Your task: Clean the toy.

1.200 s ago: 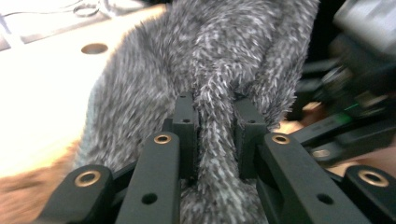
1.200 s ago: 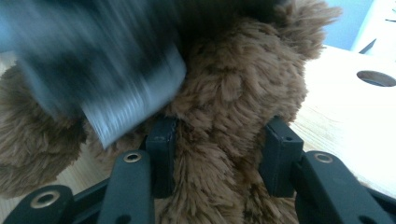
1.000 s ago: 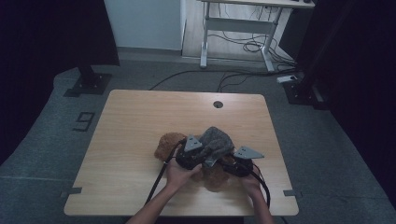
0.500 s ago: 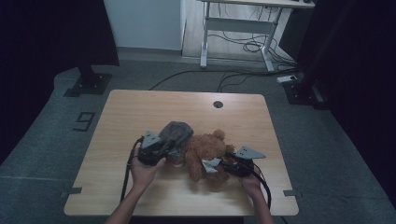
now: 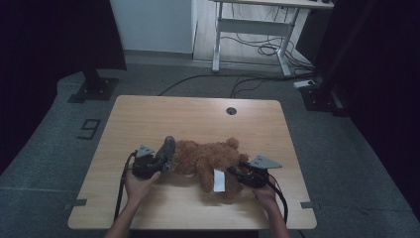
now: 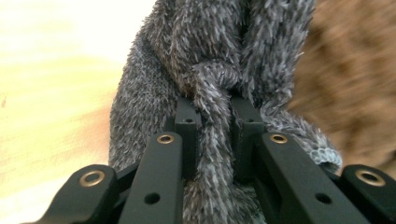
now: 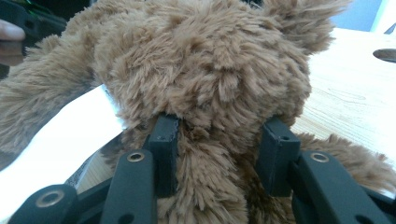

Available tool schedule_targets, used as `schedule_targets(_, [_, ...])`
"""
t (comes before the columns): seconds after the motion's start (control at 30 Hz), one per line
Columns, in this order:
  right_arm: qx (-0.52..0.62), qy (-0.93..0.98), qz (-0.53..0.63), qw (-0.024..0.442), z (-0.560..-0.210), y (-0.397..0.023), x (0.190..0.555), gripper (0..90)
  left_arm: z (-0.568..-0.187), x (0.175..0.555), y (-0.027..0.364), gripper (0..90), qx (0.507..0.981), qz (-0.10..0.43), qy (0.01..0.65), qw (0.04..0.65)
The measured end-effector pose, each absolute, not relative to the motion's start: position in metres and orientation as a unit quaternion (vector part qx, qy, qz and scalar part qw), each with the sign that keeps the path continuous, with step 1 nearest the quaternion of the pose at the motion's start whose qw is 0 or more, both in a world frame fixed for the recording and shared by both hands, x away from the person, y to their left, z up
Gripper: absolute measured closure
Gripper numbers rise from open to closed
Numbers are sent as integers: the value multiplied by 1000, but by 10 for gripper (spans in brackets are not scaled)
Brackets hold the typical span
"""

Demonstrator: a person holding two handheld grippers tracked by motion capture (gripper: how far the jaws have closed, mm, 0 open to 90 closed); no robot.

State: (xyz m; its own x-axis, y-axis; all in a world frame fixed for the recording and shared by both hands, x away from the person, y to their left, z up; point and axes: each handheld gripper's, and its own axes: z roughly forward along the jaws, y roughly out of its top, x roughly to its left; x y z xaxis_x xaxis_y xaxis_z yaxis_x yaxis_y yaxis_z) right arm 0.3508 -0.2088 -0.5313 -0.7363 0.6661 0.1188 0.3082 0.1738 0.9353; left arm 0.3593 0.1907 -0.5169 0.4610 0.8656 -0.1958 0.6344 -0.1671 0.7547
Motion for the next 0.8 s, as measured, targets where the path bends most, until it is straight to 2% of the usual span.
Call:
schedule_targets(0.07, [327, 749, 554, 160, -532, -210, 351, 561, -521, 359, 192, 762, 749, 137, 502, 410])
schedule_targets(0.13, [327, 749, 554, 160, -532, -210, 351, 561, -514, 353, 192, 775, 737, 158, 496, 431])
schedule_targets(0.27, [335, 747, 552, 158, -533, -212, 353, 561, -477, 342, 181, 783, 736, 187, 458, 461])
schedule_targets(0.37, [335, 747, 553, 156, -533, -213, 354, 560, -447, 338, 168, 787, 740, 186, 422, 489])
schedule_targets(0.57, [322, 752, 551, 166, -531, -208, 351, 560, -420, 339, 117, 789, 758, 165, 373, 509])
schedule_targets(0.8, [321, 753, 551, 164, -531, -208, 351, 558, -421, 347, 49, 788, 788, 129, 335, 501])
